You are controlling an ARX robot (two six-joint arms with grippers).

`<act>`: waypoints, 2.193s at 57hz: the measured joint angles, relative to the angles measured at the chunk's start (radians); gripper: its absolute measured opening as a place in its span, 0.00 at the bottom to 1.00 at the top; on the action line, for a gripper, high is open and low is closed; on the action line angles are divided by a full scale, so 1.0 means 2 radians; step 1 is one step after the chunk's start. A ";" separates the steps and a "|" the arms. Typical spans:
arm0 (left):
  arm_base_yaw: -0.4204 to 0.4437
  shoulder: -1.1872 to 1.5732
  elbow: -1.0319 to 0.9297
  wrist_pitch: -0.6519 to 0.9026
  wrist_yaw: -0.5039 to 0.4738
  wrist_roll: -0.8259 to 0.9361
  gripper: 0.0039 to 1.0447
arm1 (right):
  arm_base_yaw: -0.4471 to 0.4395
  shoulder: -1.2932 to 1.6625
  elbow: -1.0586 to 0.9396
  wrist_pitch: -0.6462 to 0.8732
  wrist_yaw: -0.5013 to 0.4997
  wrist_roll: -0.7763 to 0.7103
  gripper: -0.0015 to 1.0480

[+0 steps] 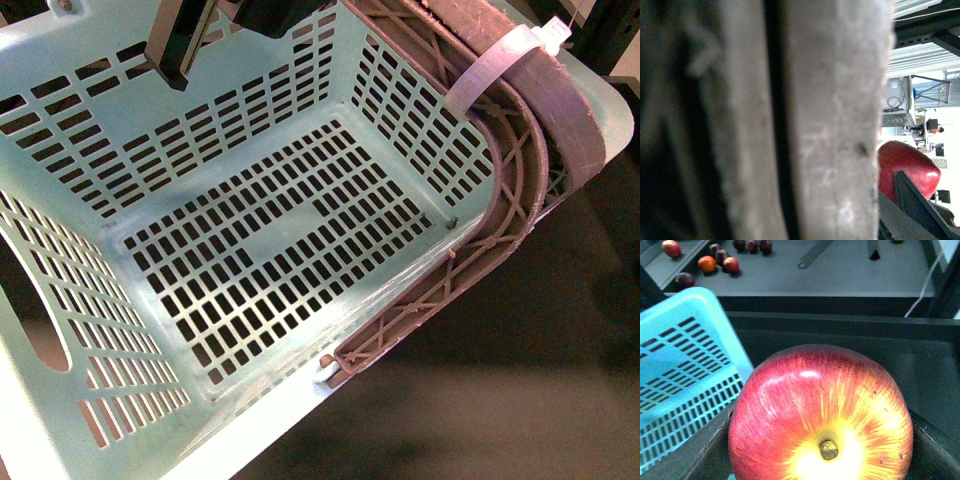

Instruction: Pick apple with right arm and hold basket with left

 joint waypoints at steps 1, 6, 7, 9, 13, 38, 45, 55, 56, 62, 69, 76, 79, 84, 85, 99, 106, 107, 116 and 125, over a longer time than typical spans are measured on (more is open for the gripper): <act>0.000 0.000 0.000 0.000 0.000 0.000 0.30 | 0.005 0.002 0.000 0.000 0.002 0.002 0.76; 0.000 0.000 0.000 0.000 0.000 0.000 0.30 | 0.040 0.013 0.000 0.000 0.018 0.017 0.76; 0.000 0.000 0.000 0.000 0.000 0.000 0.30 | 0.049 0.016 0.000 0.000 0.020 0.020 0.76; 0.000 0.000 0.000 0.000 0.000 0.000 0.30 | 0.059 0.019 0.000 -0.001 0.022 0.024 0.76; 0.000 0.000 0.000 0.000 0.000 0.000 0.30 | 0.083 0.030 0.000 -0.002 0.029 0.033 0.76; 0.000 0.000 0.000 0.000 0.000 0.000 0.30 | 0.123 0.097 0.010 0.010 0.077 0.092 0.93; 0.000 0.000 0.000 0.000 0.002 0.000 0.30 | 0.116 0.089 0.011 0.009 0.078 0.095 0.92; 0.001 0.003 0.000 0.000 -0.002 0.002 0.29 | 0.081 0.026 -0.001 -0.012 0.079 0.088 0.92; 0.001 0.003 0.000 0.000 -0.005 0.002 0.29 | 0.074 0.012 -0.005 -0.015 0.079 0.085 0.92; 0.001 0.003 0.000 0.000 -0.004 0.003 0.29 | 0.031 -0.056 -0.030 -0.037 0.077 0.073 0.92; 0.001 0.003 0.000 0.000 -0.001 0.002 0.29 | -0.017 -0.122 -0.057 -0.064 0.080 0.058 0.92; 0.000 0.003 0.000 0.000 -0.001 0.003 0.29 | -0.029 -0.150 -0.122 0.087 0.090 0.004 0.77; -0.001 0.003 0.000 0.000 0.004 0.001 0.29 | -0.032 -0.163 -0.166 0.154 0.087 -0.015 0.65; -0.001 0.003 0.000 0.000 0.003 -0.002 0.29 | -0.038 -0.181 -0.195 0.173 0.080 -0.025 0.53; -0.001 0.003 0.000 0.000 0.003 -0.002 0.29 | -0.041 -0.184 -0.199 0.174 0.075 -0.027 0.52; 0.000 0.003 0.000 0.000 -0.002 0.002 0.29 | -0.071 -0.241 -0.266 0.180 0.051 -0.036 0.12; 0.000 0.003 0.000 0.000 0.000 0.001 0.29 | -0.071 -0.275 -0.291 0.175 0.051 -0.039 0.02; 0.000 0.003 0.000 0.000 -0.001 0.002 0.29 | -0.072 -0.283 -0.296 0.172 0.051 -0.039 0.02; 0.000 0.003 0.000 0.000 0.000 0.002 0.29 | -0.072 -0.317 -0.315 0.157 0.051 -0.039 0.02; 0.000 0.003 0.000 0.000 0.000 0.001 0.29 | -0.072 -0.354 -0.331 0.135 0.051 -0.039 0.02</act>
